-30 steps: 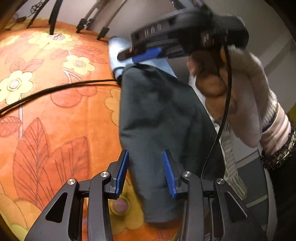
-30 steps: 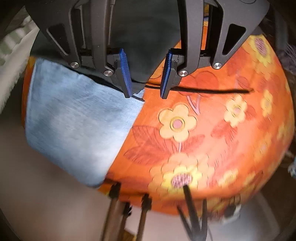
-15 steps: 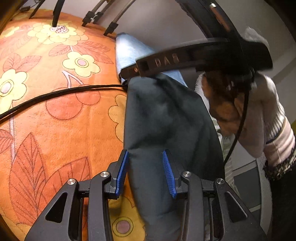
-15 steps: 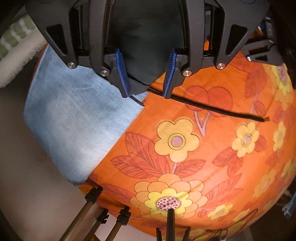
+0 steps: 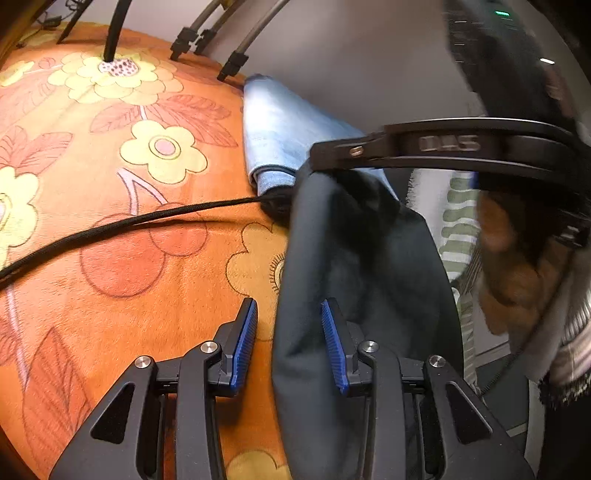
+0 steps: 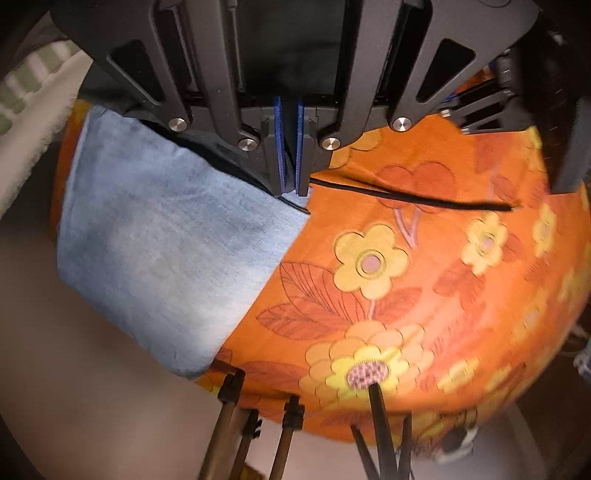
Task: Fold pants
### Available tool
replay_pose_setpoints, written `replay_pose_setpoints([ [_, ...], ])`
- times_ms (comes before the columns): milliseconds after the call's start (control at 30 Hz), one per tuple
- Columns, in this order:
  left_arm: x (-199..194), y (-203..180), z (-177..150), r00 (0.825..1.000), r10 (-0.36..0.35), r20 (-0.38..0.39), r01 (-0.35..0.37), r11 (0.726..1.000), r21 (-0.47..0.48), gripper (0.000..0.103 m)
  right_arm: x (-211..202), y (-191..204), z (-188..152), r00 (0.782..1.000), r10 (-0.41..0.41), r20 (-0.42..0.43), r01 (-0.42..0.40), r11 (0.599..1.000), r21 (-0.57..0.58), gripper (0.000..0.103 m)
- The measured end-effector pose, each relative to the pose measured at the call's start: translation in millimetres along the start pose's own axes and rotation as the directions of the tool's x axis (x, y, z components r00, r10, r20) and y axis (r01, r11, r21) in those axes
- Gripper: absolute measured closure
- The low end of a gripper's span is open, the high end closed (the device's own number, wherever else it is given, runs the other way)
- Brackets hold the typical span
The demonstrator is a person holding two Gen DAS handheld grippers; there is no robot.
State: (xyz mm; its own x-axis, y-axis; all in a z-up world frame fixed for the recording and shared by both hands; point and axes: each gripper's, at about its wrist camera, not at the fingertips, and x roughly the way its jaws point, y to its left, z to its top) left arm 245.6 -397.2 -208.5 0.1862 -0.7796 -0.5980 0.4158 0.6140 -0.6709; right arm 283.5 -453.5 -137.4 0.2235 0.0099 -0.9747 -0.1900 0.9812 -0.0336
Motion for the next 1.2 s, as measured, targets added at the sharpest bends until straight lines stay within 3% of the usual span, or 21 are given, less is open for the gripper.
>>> replay_pose_setpoints([
  [33, 1.5, -1.0, -0.1, 1.0, -0.009, -0.003, 0.009, 1.0, 0.002, 0.071, -3.5, -1.6, -1.4, 1.0, 0.008, 0.008, -0.008, 1.0, 0.009, 0.098],
  [100, 3.8, -5.3, -0.6, 1.0, -0.02, -0.017, 0.02, 1.0, 0.02, 0.091, -10.2, -4.9, -4.8, 1.0, 0.022, 0.02, -0.023, 0.999, 0.031, 0.098],
  [200, -1.7, -17.7, -4.5, 1.0, -0.018, 0.016, 0.016, 0.997, 0.074, 0.097, -18.1, -10.7, -8.9, 0.999, 0.026, 0.037, -0.028, 0.998, 0.063, 0.098],
  [400, -20.9, -43.0, -11.2, 0.996, -0.039, 0.085, 0.026, 0.988, 0.155, 0.098, -27.4, -29.9, -12.5, 0.995, 0.044, 0.085, -0.058, 0.983, 0.173, 0.099],
  [633, -21.7, -20.2, -16.0, 0.998, 0.02, 0.056, -0.025, 0.996, 0.088, 0.098, -16.5, -53.8, -4.2, 0.987, -0.016, 0.16, -0.039, 0.941, 0.337, 0.099],
  [867, -22.7, -20.0, -10.7, 0.999, 0.025, 0.041, -0.029, 0.996, 0.079, 0.096, -65.8, -95.1, -57.9, 0.964, -0.017, 0.265, -0.105, 0.893, 0.438, 0.097],
  [933, -18.8, -21.2, -3.5, 0.998, 0.038, 0.044, -0.042, 0.995, 0.092, 0.09, -77.5, -105.8, -89.2, 0.957, -0.005, 0.29, -0.135, 0.878, 0.46, 0.087],
  [1000, -20.1, -22.7, -1.1, 0.997, 0.065, 0.045, -0.069, 0.991, 0.111, 0.084, -86.1, -112.5, -121.9, 0.953, -0.014, 0.301, -0.137, 0.869, 0.475, 0.057],
  [1067, -19.3, -22.0, 1.6, 0.997, 0.067, 0.04, -0.071, 0.991, 0.111, 0.077, -90.3, -114.5, -147.6, 0.954, -0.027, 0.3, -0.124, 0.873, 0.471, 0.041],
  [1200, -16.5, -23.5, 4.4, 0.996, 0.083, 0.024, -0.085, 0.989, 0.123, 0.075, -87.9, -113.6, -191.4, 0.964, -0.071, 0.256, -0.054, 0.891, 0.451, 0.021],
])
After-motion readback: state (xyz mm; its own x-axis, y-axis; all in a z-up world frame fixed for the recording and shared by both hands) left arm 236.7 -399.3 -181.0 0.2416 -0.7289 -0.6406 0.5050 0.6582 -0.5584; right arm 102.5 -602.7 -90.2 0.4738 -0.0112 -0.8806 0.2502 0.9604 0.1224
